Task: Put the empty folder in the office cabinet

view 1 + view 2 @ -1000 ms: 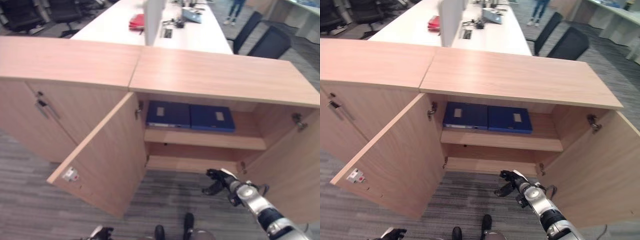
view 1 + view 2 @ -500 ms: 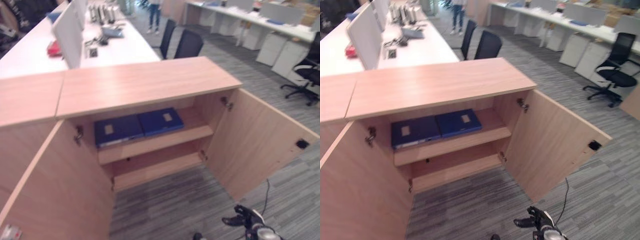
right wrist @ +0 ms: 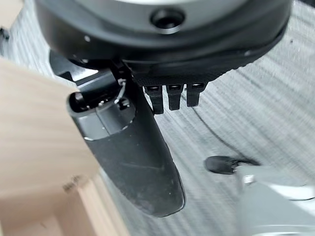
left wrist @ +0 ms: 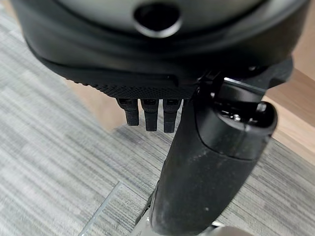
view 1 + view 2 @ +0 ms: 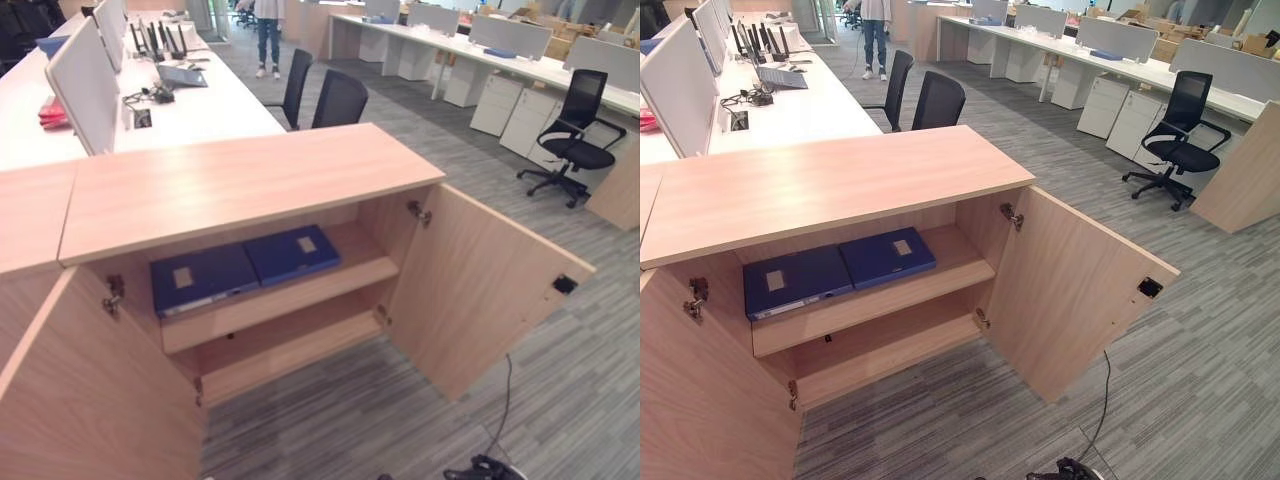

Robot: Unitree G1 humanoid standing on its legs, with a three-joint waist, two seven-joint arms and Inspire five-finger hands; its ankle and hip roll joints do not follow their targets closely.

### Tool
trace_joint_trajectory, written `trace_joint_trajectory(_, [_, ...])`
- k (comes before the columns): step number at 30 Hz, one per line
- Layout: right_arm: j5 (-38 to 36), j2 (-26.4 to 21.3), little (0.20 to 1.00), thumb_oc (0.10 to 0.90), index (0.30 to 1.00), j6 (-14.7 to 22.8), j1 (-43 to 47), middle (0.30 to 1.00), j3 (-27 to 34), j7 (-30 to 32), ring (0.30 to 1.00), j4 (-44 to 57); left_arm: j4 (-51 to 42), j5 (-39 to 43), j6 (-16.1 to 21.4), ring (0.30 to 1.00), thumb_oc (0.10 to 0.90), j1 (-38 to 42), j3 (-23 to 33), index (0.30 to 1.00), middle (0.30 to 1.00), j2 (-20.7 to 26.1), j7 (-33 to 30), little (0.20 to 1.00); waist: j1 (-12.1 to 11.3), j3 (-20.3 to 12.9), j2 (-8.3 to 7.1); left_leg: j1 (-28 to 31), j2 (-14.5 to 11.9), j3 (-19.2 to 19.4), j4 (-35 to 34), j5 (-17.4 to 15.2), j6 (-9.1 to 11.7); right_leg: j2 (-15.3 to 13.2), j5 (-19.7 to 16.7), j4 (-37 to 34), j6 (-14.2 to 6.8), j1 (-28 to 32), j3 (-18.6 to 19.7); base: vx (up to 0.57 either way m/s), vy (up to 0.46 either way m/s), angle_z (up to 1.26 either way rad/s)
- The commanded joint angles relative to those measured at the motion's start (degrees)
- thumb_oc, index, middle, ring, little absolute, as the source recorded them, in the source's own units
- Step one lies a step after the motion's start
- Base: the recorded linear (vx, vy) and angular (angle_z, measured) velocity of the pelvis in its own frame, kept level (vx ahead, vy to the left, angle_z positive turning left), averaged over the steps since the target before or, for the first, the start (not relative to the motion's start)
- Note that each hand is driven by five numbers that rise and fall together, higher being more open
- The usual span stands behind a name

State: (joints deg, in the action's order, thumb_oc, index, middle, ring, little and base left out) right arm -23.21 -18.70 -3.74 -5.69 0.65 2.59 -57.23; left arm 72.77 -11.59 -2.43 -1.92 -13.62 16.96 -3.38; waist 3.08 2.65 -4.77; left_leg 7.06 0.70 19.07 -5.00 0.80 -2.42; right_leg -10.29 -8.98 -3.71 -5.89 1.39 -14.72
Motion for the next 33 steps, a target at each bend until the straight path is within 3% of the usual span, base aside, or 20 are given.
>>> trace_joint_trajectory(1, [-2.18,-4.97,0.900,0.800,0.900,4.45,6.58,0.900,3.17,3.71,0.900,-1.31,2.64,-0.19,0.61,0.900,0.800,3.15,0.95,0.900,0.900,0.09,-1.79,0.900,0.31,0.53,1.22,-0.57,1.65,-4.92,0.00,-6.98,-1.64,-2.20,3.94,4.37,-3.89,-3.41,2.37,0.01,-0.017,0.04])
trace_joint_trajectory(4, [-2.94,-10.97,0.900,0.800,0.900,5.36,8.08,0.900,8.31,6.39,0.900,-1.47,2.57,-0.18,0.67,0.900,0.800,2.77,0.95,0.900,0.900,0.40,-1.72,0.900,0.49,0.42,1.52,-0.59,1.55,-5.19,0.00,-7.09,-1.50,-2.10,4.26,4.34,-3.80,-3.26,2.13,0.02,-0.022,0.07])
trace_joint_trajectory(7, [-2.99,-13.50,0.900,0.800,0.900,5.85,8.74,0.900,10.10,7.46,0.900,-0.96,2.42,0.29,0.84,0.900,0.800,2.87,1.12,0.900,0.900,0.47,-1.81,0.900,0.49,0.47,1.69,-0.49,1.40,-5.24,0.00,-7.05,-1.34,-1.90,4.43,4.19,-3.71,-3.13,1.94,0.02,-0.032,0.02])
trace_joint_trajectory(8, [-3.02,-16.69,0.900,0.800,0.900,6.45,10.17,0.900,11.88,8.67,0.900,-0.97,1.77,1.43,1.10,0.900,0.800,2.98,0.95,0.900,0.900,0.54,-2.09,0.900,0.25,0.71,1.82,-0.55,1.10,-5.35,0.00,-6.89,-1.20,-1.70,4.95,4.55,-3.72,-3.37,1.75,0.00,-0.049,0.01])
trace_joint_trajectory(10, [-3.06,-17.81,0.900,0.800,0.900,6.61,11.14,0.900,12.25,8.81,0.900,-1.92,1.33,2.12,1.10,0.900,0.800,3.52,0.69,0.900,0.900,0.58,-2.25,0.900,0.11,1.30,2.07,-0.74,0.93,-5.30,0.00,-6.72,-1.35,-2.07,5.41,7.33,-3.83,-4.83,1.59,-0.04,-0.011,0.00])
trace_joint_trajectory(14, [-2.39,-20.16,0.900,0.800,0.900,6.26,13.13,0.900,12.12,9.91,0.900,-0.42,-0.43,2.41,1.10,0.900,0.800,4.71,-1.50,0.900,0.900,0.85,-2.35,0.900,0.93,5.33,2.62,0.46,0.94,-5.14,0.00,-6.80,-2.24,-5.12,4.17,23.48,-5.44,-11.76,3.69,-0.06,0.020,-0.01])
trace_joint_trajectory(15, [-1.87,-19.82,0.900,0.800,0.900,6.39,13.58,0.900,12.08,10.79,0.900,2.11,0.14,0.87,0.96,0.900,0.800,5.57,-2.18,0.900,0.900,1.12,-2.39,0.900,1.03,5.72,2.55,0.98,0.73,-4.92,0.00,-7.54,-1.33,-6.94,4.98,19.93,-5.01,-11.39,2.60,0.08,-0.153,0.08])
trace_joint_trajectory(17, [-1.65,-19.83,0.900,0.800,0.900,6.53,13.24,0.900,12.37,11.29,0.900,3.61,0.48,0.87,0.87,0.900,0.800,6.30,-1.82,0.900,0.900,1.52,-2.49,0.900,1.22,6.01,2.50,0.86,0.43,-5.14,0.00,-7.46,-0.66,-7.19,4.54,17.06,-4.85,-11.04,2.43,0.09,-0.211,0.11])
trace_joint_trajectory(18, [-1.99,-19.68,0.900,0.800,0.900,7.04,12.58,0.900,13.31,12.38,0.900,5.40,1.28,2.21,0.84,0.900,0.800,7.63,0.10,0.900,0.900,2.32,-2.84,0.900,1.67,6.54,2.19,1.05,-0.37,-6.15,0.00,-7.68,0.86,-7.55,2.27,8.78,-5.43,-11.76,3.93,0.12,-0.300,0.06])
trace_joint_trajectory(19, [-2.40,-19.47,0.900,0.800,0.900,7.26,12.27,0.900,13.76,12.74,0.900,5.37,1.59,2.74,0.95,0.900,0.800,7.92,0.72,0.900,0.900,2.60,-3.21,0.900,1.84,6.51,1.97,1.30,-0.82,-6.63,0.00,-7.90,1.42,-7.50,0.98,5.59,-5.85,-12.01,5.20,0.19,-0.438,0.02])
trace_joint_trajectory(22, [-3.33,-19.19,0.900,0.800,0.900,7.51,11.79,0.900,14.36,12.47,0.900,4.85,2.19,2.52,1.23,0.900,0.800,7.87,1.13,0.900,0.900,3.12,-3.52,0.900,1.63,5.70,0.92,1.78,-1.39,-6.92,0.00,-8.20,2.68,-7.55,-0.73,1.17,-6.39,-11.25,5.70,0.23,-0.354,0.04])
trace_joint_trajectory(23, [-4.57,-19.42,0.900,0.800,0.900,7.91,11.17,0.900,14.87,11.23,0.900,4.45,3.91,1.93,1.05,0.900,0.800,6.25,2.59,0.900,0.900,3.74,-3.38,0.900,1.56,3.43,-0.35,3.49,-4.49,-5.72,0.00,-7.79,4.90,-6.37,-1.00,1.11,-6.50,-9.68,4.66,0.29,-0.395,0.09])
trace_joint_trajectory(24, [-4.60,-19.45,0.900,0.800,0.900,7.93,11.17,0.900,14.82,11.19,0.900,4.41,3.93,1.93,1.07,0.900,0.800,6.20,2.61,0.900,0.900,3.73,-3.39,0.900,1.58,3.41,-0.24,3.53,-4.66,-5.71,0.00,-7.81,5.01,-6.20,-0.92,1.16,-6.42,-9.65,4.61,0.38,-0.575,0.08])
trace_joint_trajectory(25, [-5.61,-19.96,0.900,0.800,0.900,8.13,10.86,0.900,14.62,10.13,0.900,4.25,4.79,2.84,0.88,0.900,0.800,5.96,3.56,0.900,0.900,3.92,-3.48,0.900,1.82,2.85,-0.39,3.86,-6.82,-5.40,0.00,-7.15,6.11,-4.92,0.11,1.86,-5.93,-9.29,4.70,0.18,-0.356,0.07])
trace_joint_trajectory(29, [-7.20,-22.76,0.900,0.800,0.900,9.72,9.95,0.900,16.45,10.32,0.900,4.60,3.97,6.91,1.17,0.900,0.800,6.00,5.49,0.900,0.900,4.10,-3.85,0.900,2.61,1.95,1.50,1.50,-15.06,-5.42,2.11,-2.46,9.50,0.25,6.80,4.48,-2.08,-7.80,2.29,0.16,-0.438,0.14])
trace_joint_trajectory(30, [-7.21,-22.78,0.900,0.800,0.900,9.74,9.97,0.900,16.47,10.30,0.900,4.58,3.97,6.92,1.16,0.900,0.800,6.04,5.48,0.900,0.900,4.10,-3.86,0.900,2.70,1.84,1.49,1.22,-15.06,-5.56,2.13,-2.31,9.52,0.23,6.68,4.40,-2.00,-7.94,2.18,0.05,-0.239,0.40])
trace_joint_trajectory(31, [-7.36,-23.61,0.900,0.800,0.900,9.94,9.84,0.900,16.97,10.60,0.900,4.49,3.39,7.16,1.18,0.900,0.800,6.12,5.31,0.900,0.900,4.02,-3.92,0.900,2.69,1.88,1.68,0.40,-15.97,-5.09,3.26,-1.51,9.53,0.81,7.74,4.33,-1.26,-7.10,1.25,0.16,-0.345,0.60])
trace_joint_trajectory(32, [-7.32,-25.00,0.900,0.800,0.900,10.15,9.29,0.900,17.60,11.09,0.900,5.33,2.04,7.26,1.02,0.900,0.800,6.87,4.61,0.900,0.900,3.75,-4.28,0.900,3.18,2.01,2.09,-0.92,-18.64,-3.12,7.46,1.57,10.13,2.55,10.34,3.72,0.04,-4.22,-0.78,0.16,-0.341,0.50])
trace_joint_trajectory(33, [-7.32,-25.01,0.900,0.800,0.900,10.14,9.29,0.900,17.61,11.09,0.900,5.34,2.03,7.26,1.01,0.900,0.800,6.88,4.61,0.900,0.900,3.74,-4.28,0.900,3.20,2.03,2.12,-0.94,-18.67,-3.17,7.50,1.55,10.14,2.58,10.34,3.71,0.05,-4.19,-0.82,0.17,-0.484,0.68])
